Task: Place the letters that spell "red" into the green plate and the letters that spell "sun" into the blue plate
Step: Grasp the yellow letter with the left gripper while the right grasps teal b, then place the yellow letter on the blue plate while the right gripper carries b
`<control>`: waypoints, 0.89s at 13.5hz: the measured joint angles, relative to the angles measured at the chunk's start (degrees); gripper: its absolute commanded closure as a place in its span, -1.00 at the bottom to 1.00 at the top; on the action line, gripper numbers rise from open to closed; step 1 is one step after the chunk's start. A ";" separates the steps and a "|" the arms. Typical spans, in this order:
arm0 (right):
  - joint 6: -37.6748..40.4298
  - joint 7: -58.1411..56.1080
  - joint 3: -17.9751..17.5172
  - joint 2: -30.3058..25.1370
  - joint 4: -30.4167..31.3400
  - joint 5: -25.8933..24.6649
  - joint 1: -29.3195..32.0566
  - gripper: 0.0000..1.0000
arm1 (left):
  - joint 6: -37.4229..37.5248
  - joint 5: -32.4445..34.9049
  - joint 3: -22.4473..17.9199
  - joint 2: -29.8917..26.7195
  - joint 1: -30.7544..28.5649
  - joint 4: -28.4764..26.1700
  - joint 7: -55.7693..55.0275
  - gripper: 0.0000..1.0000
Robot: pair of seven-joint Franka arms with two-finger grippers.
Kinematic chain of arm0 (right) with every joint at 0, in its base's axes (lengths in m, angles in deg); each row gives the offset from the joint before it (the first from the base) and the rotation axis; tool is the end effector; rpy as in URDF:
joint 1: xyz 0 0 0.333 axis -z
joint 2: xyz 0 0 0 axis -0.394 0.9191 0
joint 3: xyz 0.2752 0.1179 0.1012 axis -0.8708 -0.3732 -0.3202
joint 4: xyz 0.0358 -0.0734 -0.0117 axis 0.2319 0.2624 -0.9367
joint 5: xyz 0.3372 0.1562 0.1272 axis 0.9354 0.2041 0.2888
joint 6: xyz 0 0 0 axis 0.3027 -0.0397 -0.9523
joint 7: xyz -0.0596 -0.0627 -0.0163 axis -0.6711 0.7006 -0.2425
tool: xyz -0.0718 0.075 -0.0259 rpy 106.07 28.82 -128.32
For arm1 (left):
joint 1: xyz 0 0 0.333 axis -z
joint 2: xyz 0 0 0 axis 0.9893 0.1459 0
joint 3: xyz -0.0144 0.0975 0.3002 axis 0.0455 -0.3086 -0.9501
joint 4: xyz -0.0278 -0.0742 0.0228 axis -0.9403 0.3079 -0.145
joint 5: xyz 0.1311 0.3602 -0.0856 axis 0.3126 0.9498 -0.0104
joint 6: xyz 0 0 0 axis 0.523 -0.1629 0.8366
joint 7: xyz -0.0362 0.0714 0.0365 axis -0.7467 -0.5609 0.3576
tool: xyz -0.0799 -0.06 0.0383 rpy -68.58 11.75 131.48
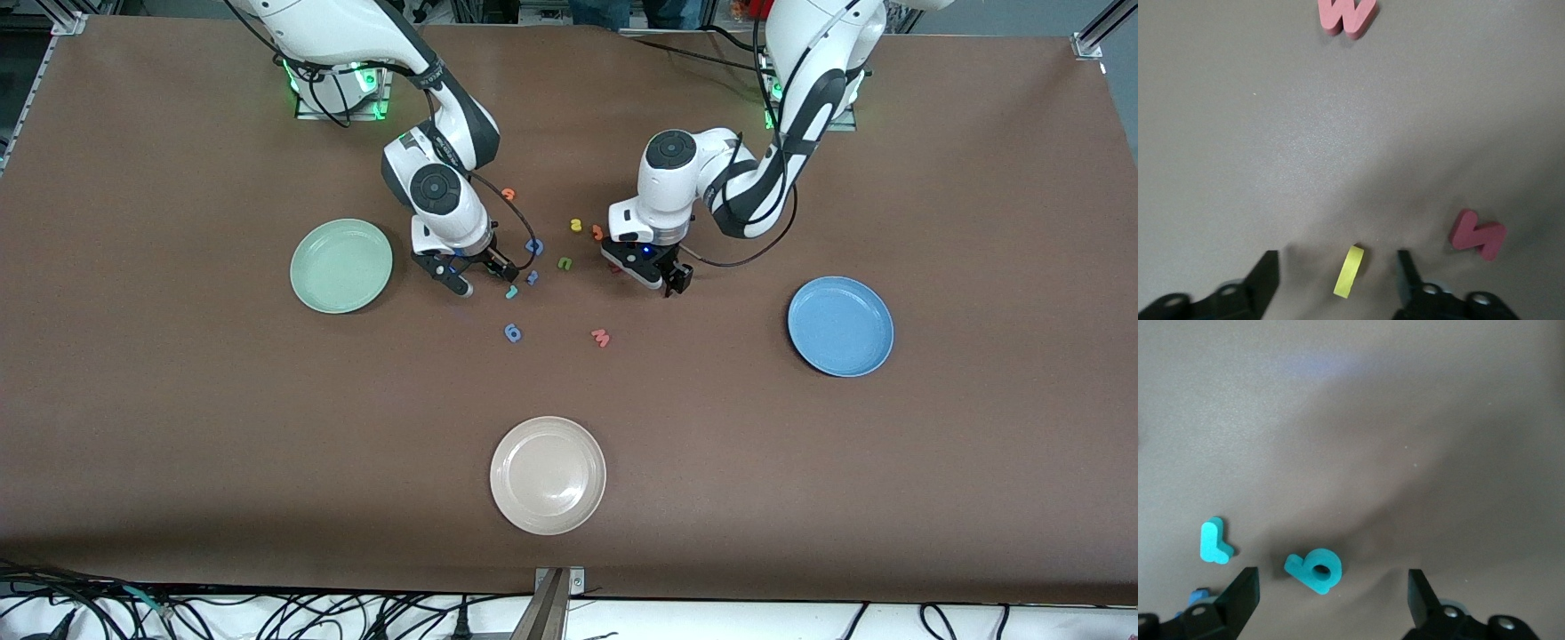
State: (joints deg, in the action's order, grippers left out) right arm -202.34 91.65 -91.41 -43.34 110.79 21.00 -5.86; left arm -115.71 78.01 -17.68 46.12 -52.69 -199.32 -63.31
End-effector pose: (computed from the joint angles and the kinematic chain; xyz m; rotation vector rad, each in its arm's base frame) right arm 0.4428 0.3604 0.1774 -2.9513 1.0006 0.1892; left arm 0.4227 -0.3670 0.1697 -2.8625 1.0393 -0.2018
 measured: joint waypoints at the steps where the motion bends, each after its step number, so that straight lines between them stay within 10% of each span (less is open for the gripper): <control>1: -0.38 0.03 0.00 0.14 0.06 0.00 0.00 -0.82 | -0.16 0.00 0.08 0.01 0.01 0.02 -0.33 0.29; 4: -1.68 0.09 0.00 1.24 0.15 0.00 0.00 -0.51 | -0.28 0.00 0.49 0.00 0.61 0.09 -3.04 1.00; 12: -2.18 0.16 -0.09 0.91 0.10 0.01 0.00 0.19 | 2.61 0.00 -0.53 -0.01 -2.72 1.59 -4.54 1.00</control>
State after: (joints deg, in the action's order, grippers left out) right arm -204.52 91.81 -91.50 -42.43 110.90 21.01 -5.86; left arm -113.10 78.01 -18.21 46.11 -55.41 -197.73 -67.84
